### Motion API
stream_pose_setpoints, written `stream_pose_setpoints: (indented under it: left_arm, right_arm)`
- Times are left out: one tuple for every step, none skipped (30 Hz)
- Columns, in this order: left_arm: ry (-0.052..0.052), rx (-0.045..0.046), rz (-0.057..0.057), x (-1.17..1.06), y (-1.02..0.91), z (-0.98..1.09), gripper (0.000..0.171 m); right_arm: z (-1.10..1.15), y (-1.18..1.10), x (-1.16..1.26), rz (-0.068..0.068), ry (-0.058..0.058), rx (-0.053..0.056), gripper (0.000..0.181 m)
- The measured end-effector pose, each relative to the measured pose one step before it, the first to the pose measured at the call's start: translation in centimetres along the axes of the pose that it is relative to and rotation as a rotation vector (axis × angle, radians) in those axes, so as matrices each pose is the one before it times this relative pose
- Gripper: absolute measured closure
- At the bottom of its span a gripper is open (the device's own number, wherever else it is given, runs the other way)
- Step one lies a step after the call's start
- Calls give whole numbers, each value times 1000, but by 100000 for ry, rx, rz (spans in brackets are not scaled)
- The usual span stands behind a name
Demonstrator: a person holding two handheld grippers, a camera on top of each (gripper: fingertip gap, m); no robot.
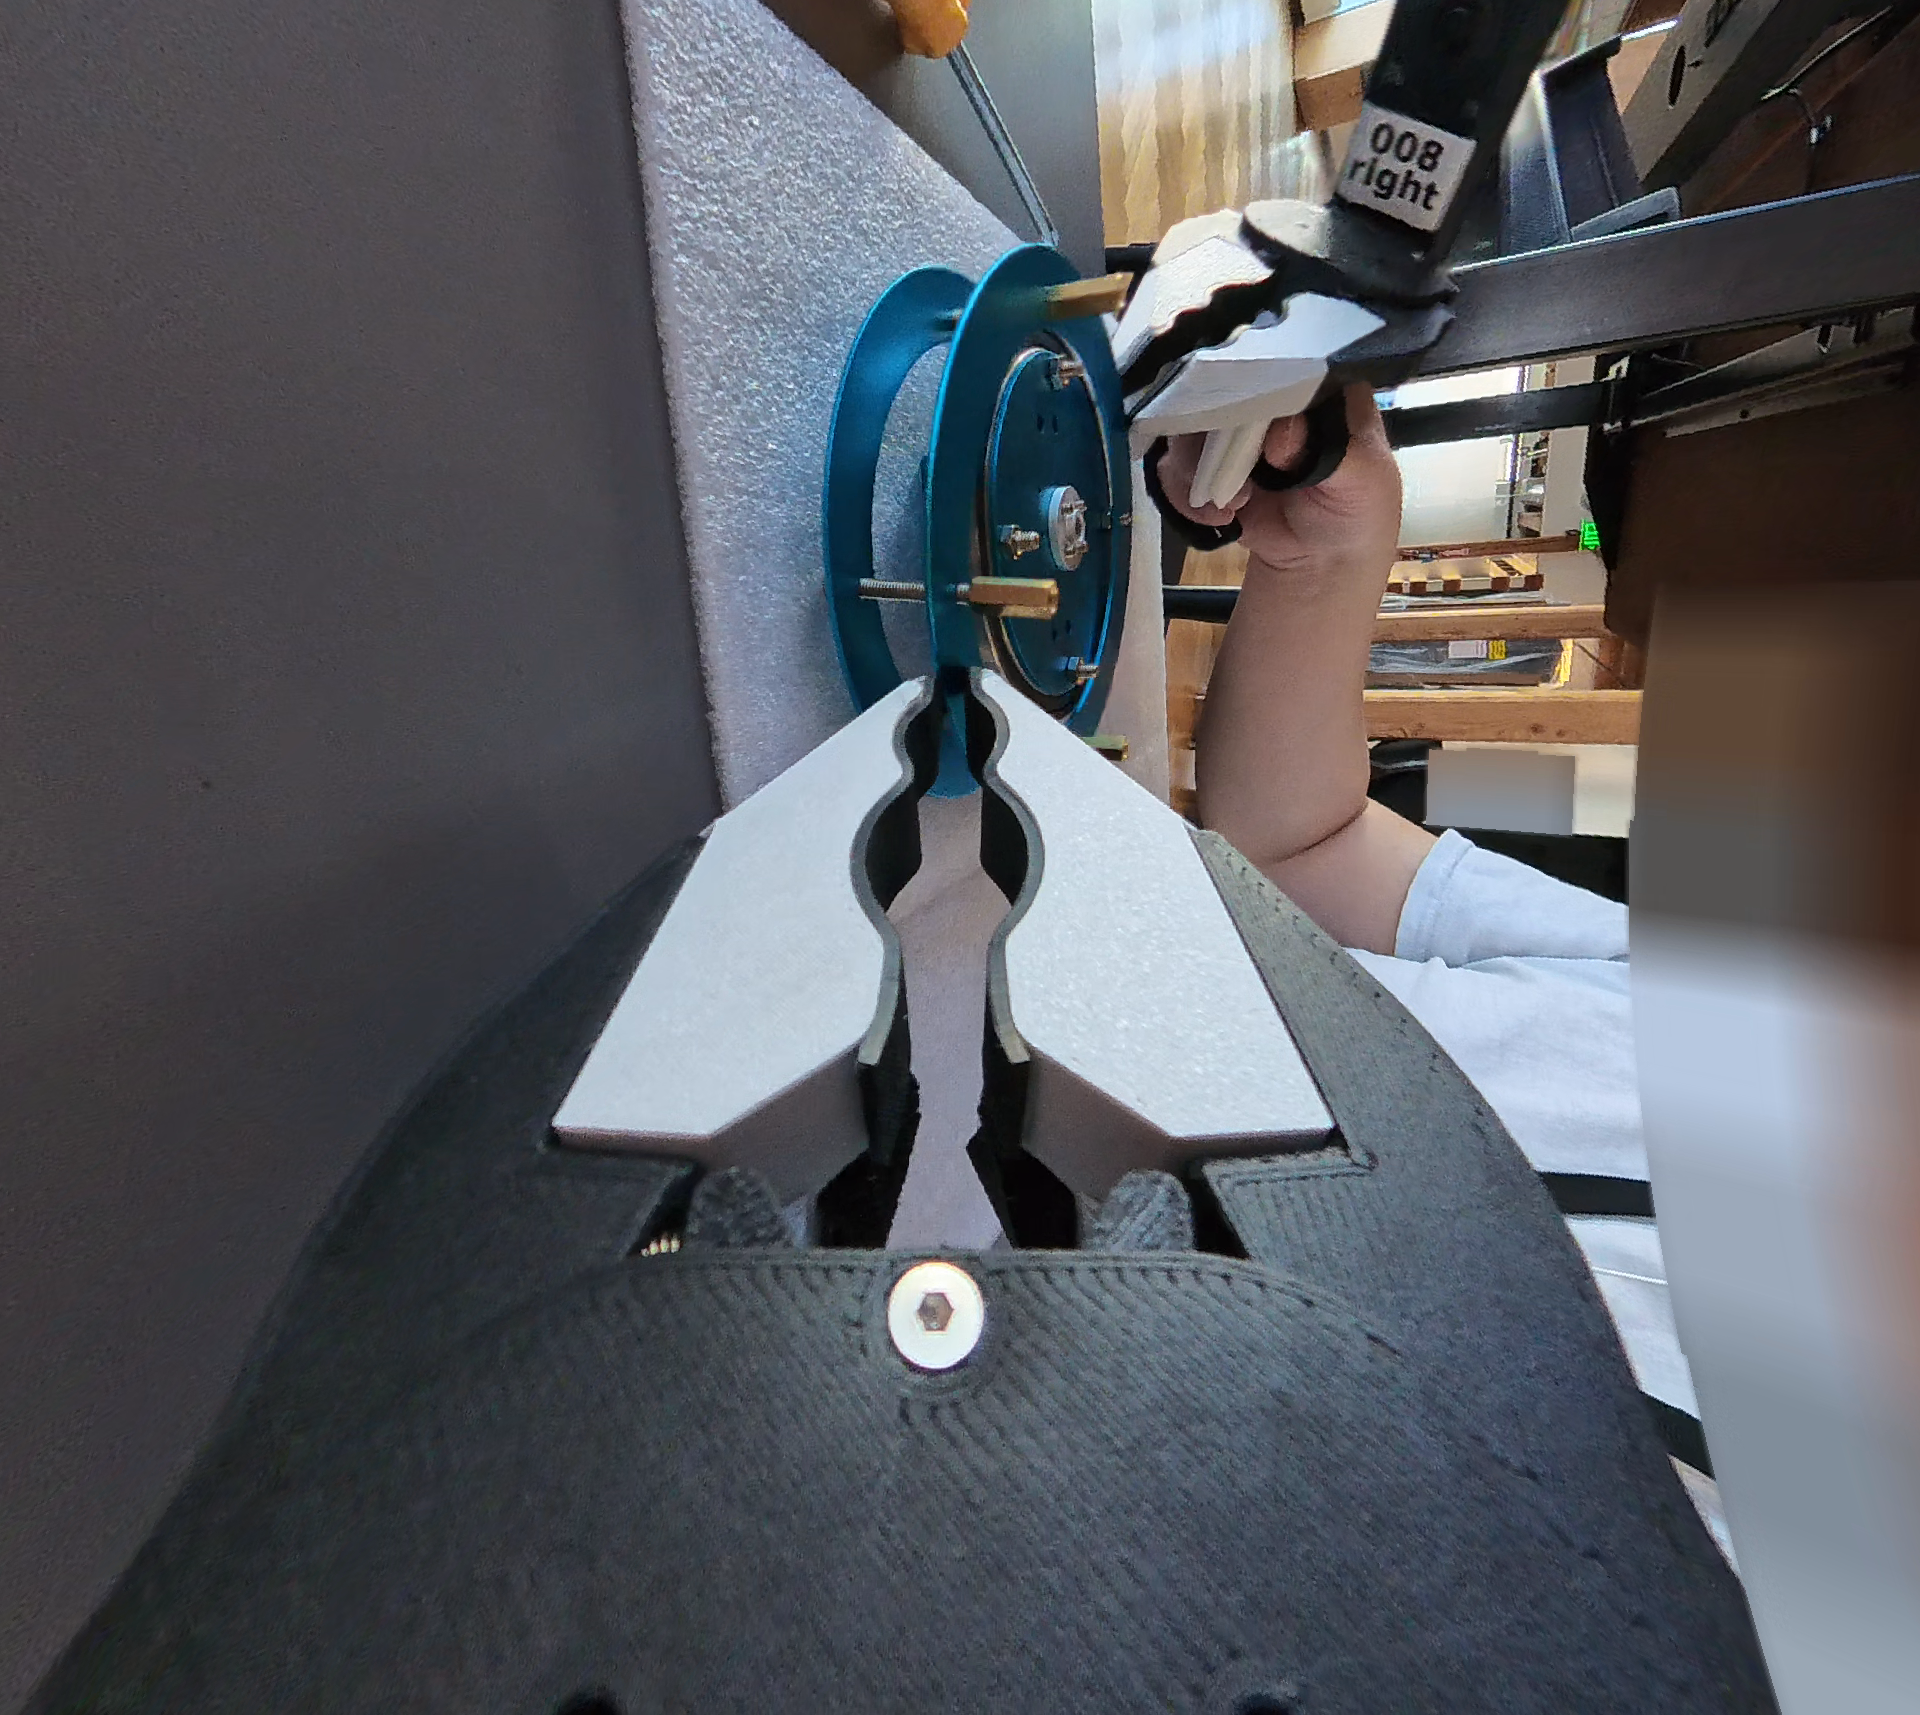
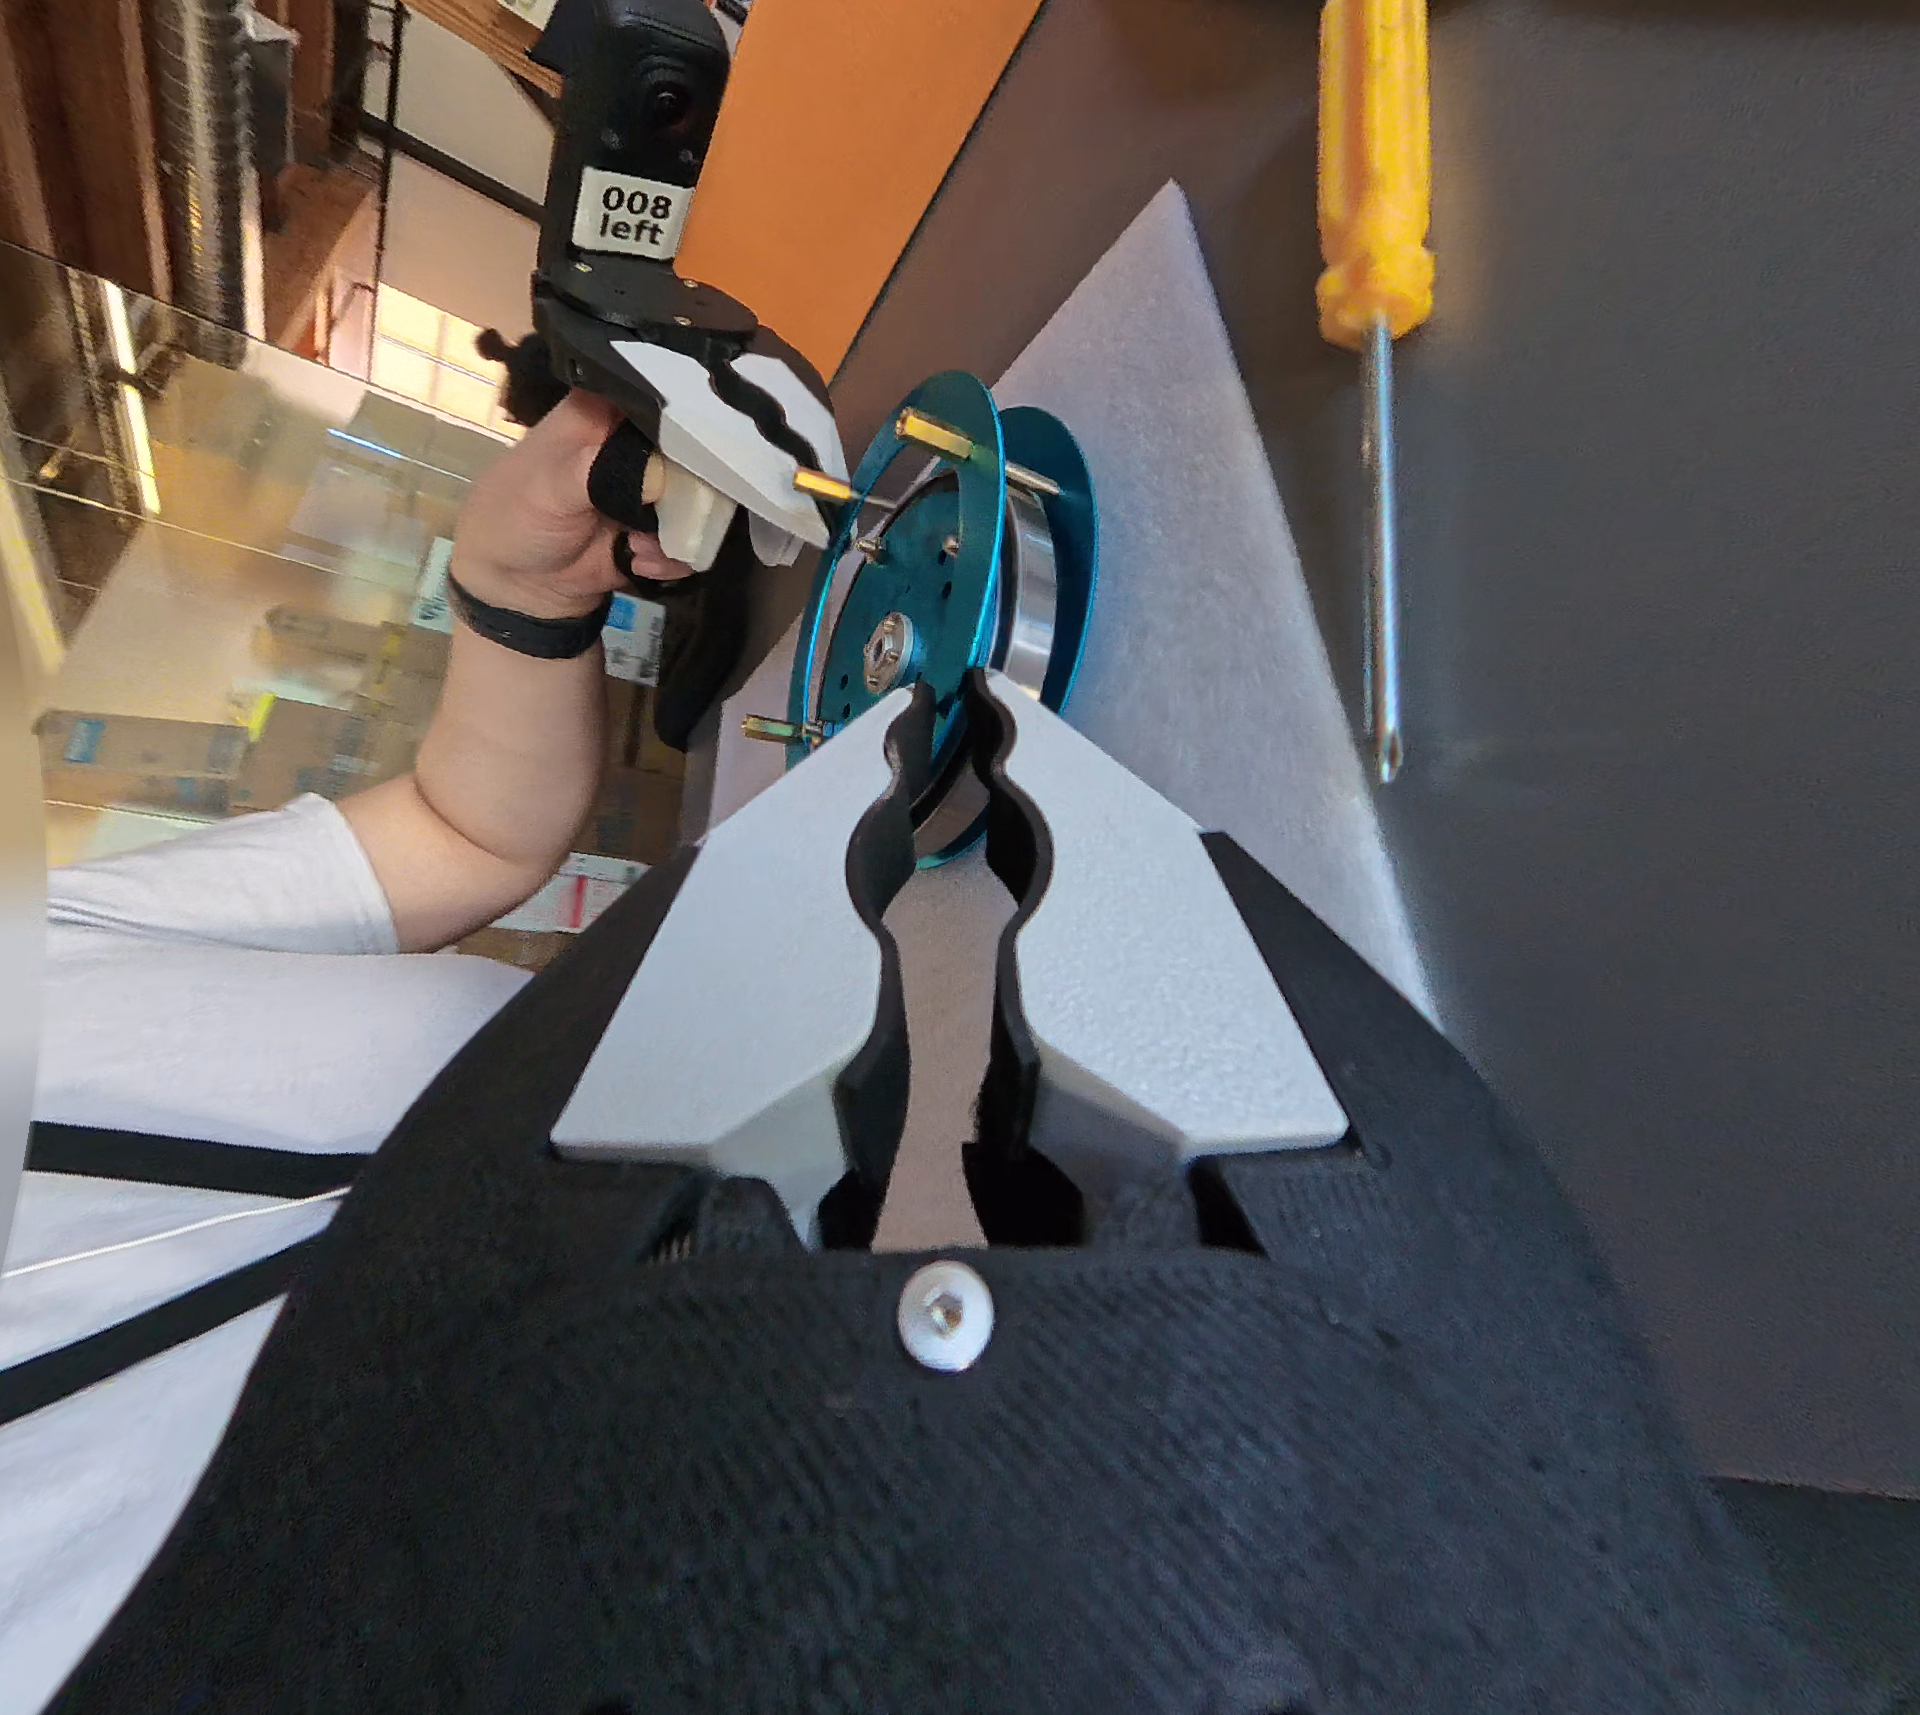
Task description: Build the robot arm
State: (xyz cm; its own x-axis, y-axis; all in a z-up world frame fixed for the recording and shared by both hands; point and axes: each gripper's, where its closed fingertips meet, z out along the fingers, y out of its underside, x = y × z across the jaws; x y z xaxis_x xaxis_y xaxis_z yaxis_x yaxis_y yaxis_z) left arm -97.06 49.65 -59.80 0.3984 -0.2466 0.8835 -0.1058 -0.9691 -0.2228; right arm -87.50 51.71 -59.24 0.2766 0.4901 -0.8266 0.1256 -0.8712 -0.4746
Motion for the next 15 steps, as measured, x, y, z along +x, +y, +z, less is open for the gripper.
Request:
stream_pose_setpoints:
  left_arm:
    - [141, 189, 289, 22, -32, -8, 169]
    - [24, 229, 305, 7, -28, -5, 169]
    - [47, 322, 282, 11, -31, -8, 169]
    - [216, 224, 180, 41, -17, -15, 170]
    - [219, 98, -91, 52, -28, -1, 170]
    - [115, 182, -184, 19, -33, -5, 170]
    - [-59, 150, -130, -12, -38, -8, 170]
    - [-5, -41, -87, -6, -2, 1, 170]
    - [181, 20, -39, 34, -15, -3, 170]
    - [392, 88, 47, 63, -26, -11, 170]
    - [337, -199, -21, 63, 45, -18, 170]
    - [83, -476, 72, 20, 94, 7, 169]
    - [-36, -449, 171, 3, 119, 31, 169]
    - [341, -180, 60, 69, 80, 37, 169]
    - [818, -200, -184, 147, 63, 36, 169]
  right_arm:
    - [-4, 115, -60, 3272, -1999, -460, 176]
    - [-2, 98, -294, 2005, -3233, -517, 174]
    - [-10, 83, -126, 1489, -1942, -526, 173]
    - [-21, 85, 26, 1728, -1052, -736, 174]
    - [-7, 80, 73, 1632, -624, -1198, 178]
    - [11, -11, 17, 1329, -899, -860, 179]
    - [-1, -75, -58, 2428, -1454, -581, 180]
    - [-28, -21, -42, 2217, -1214, -1188, 181]
    - [-16, 9, 12, 1404, -564, -1227, 181]
    - [-18, 24, -11, 1730, -460, -1005, 181]
    - [-16, -10, -125, 1879, -963, -301, 181]
    - [-30, 1, -259, 2098, -1762, -99, 181]
    - [-29, 16, -340, 2405, -2364, -119, 181]
    - [-71, 6, -194, 1887, -1126, -133, 181]
    - [-87, 34, 37, 708, 1047, -353, 181]
